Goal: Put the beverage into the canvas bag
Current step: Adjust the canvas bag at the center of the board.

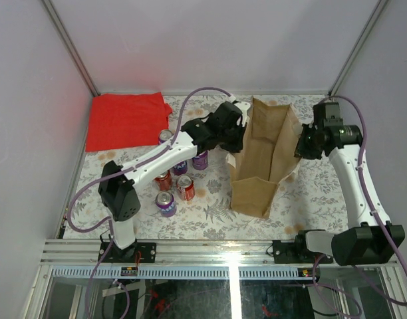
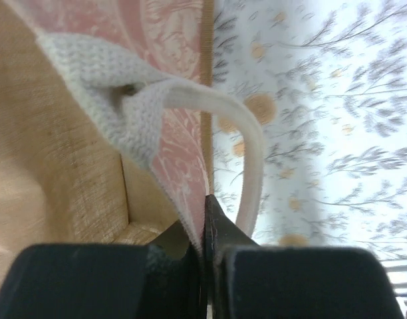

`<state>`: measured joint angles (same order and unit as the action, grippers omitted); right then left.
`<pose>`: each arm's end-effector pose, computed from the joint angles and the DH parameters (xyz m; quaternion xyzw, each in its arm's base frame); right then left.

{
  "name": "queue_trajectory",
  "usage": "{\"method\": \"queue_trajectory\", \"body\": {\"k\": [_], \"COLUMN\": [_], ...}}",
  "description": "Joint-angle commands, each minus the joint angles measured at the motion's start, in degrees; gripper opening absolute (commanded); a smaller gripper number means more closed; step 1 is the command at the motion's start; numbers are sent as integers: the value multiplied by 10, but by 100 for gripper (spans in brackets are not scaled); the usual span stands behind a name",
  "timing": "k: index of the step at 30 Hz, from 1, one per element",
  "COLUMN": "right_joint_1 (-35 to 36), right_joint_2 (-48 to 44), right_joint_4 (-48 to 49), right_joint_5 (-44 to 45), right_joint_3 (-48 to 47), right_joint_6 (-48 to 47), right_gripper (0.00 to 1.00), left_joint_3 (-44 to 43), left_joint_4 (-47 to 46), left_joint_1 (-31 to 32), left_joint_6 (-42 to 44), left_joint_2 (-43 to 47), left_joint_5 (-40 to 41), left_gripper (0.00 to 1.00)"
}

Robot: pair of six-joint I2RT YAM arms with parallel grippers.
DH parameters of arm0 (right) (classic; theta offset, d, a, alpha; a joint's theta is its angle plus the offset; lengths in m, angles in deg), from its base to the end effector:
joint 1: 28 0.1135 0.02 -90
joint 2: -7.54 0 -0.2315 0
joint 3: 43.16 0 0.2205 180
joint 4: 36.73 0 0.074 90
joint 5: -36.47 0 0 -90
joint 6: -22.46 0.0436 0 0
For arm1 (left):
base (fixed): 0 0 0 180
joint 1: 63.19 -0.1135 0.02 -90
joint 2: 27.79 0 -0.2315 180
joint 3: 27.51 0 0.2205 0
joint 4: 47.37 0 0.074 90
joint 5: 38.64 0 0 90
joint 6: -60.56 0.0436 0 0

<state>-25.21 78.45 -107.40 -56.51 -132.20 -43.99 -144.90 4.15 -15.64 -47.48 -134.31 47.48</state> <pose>0.2250 0.0132 0.3076 0.1624 0.9327 0.0971 0.3069 0.2621 -0.2909 0.3005 0.2450 0.8746 -0.2518 0.3341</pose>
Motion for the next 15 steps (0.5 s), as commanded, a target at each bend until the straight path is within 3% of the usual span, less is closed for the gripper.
{"method": "queue_trajectory", "body": {"k": [1,6,15], "right_joint_1": [3,2,-8], "right_joint_2": [35,63,47], "right_joint_4": [-128,-168,-156], "right_joint_5": [119,147,154], "right_joint_3": [-134,-167,-89], "right_joint_6": [-62,-85,-106], "right_gripper": [0,0,0], "left_joint_3": [13,37,50], "left_joint_4": [23,55,82], "left_joint_1": [-27,-70,-106], "left_joint_6": [29,37,64], "left_joint_2": [64,83,103], "left_joint_5": [131,167,205], "left_gripper": [0,0,0]}}
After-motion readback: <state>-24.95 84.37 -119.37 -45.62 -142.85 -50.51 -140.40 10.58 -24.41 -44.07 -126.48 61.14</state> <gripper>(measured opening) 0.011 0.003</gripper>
